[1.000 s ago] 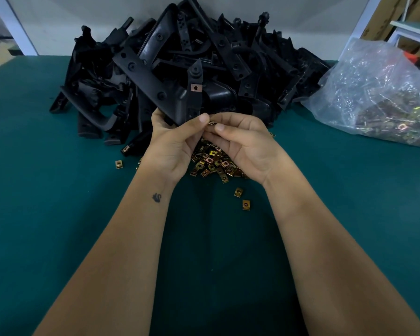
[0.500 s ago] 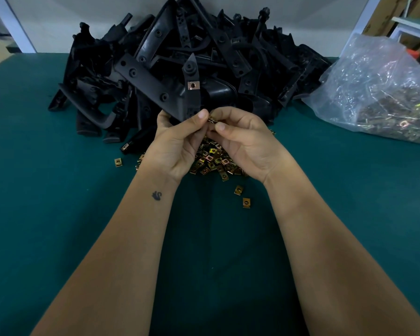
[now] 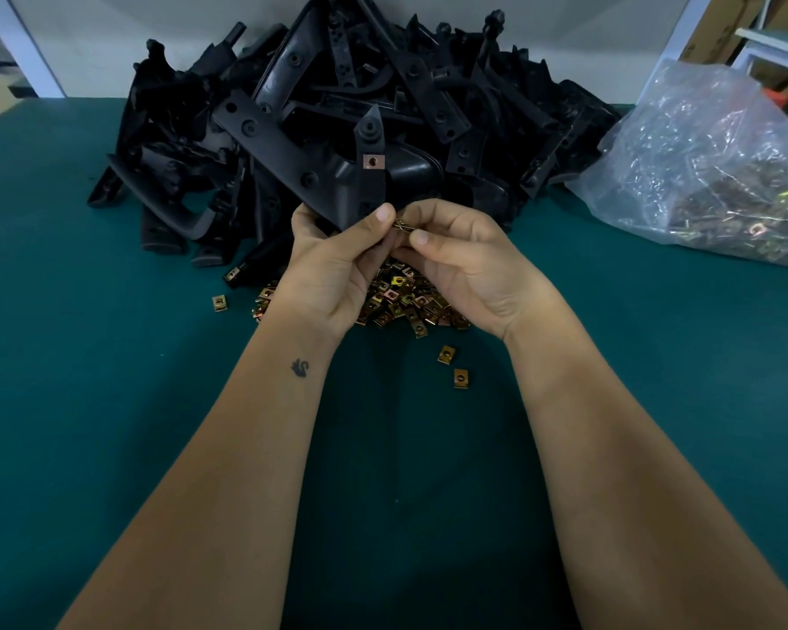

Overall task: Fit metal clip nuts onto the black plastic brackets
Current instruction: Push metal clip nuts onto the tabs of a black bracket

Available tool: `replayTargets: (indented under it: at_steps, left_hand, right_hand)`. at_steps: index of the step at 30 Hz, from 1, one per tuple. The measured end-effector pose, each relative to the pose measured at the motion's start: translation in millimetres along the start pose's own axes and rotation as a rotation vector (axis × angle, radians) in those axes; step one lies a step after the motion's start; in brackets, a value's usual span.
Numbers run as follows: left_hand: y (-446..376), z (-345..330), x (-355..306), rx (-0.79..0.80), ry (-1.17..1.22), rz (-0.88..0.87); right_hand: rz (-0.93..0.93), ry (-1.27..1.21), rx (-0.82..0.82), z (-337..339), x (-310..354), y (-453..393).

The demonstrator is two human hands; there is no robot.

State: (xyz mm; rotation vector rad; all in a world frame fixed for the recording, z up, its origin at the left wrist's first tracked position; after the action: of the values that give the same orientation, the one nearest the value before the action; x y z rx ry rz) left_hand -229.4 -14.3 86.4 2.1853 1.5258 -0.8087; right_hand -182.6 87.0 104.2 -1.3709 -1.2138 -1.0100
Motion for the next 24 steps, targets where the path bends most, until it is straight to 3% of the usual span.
replayTargets:
  at_steps: [15, 24]
  left_hand:
    - [-5, 10, -5, -0.068, -0.048, 0.019]
    - [-7, 11, -9, -0.028, -0.219, -0.058]
  right_hand:
    - [0.033, 0.025, 0.062, -10, 4, -1]
    - [0.054, 0.236, -0.154, 17, 3, -5]
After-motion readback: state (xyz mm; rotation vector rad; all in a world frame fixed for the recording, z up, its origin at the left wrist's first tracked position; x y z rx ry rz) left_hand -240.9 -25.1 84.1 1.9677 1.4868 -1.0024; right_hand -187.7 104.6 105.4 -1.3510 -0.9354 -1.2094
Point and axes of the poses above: each hand's wrist, its own y-axis away from the middle knuckle, its own z-axis out of the back of the hand, x = y × z, the point moved 9 cm from there along -y, towards the middle knuckle, and after that the axes turned 3 degrees about y, right-handed, at the moved point
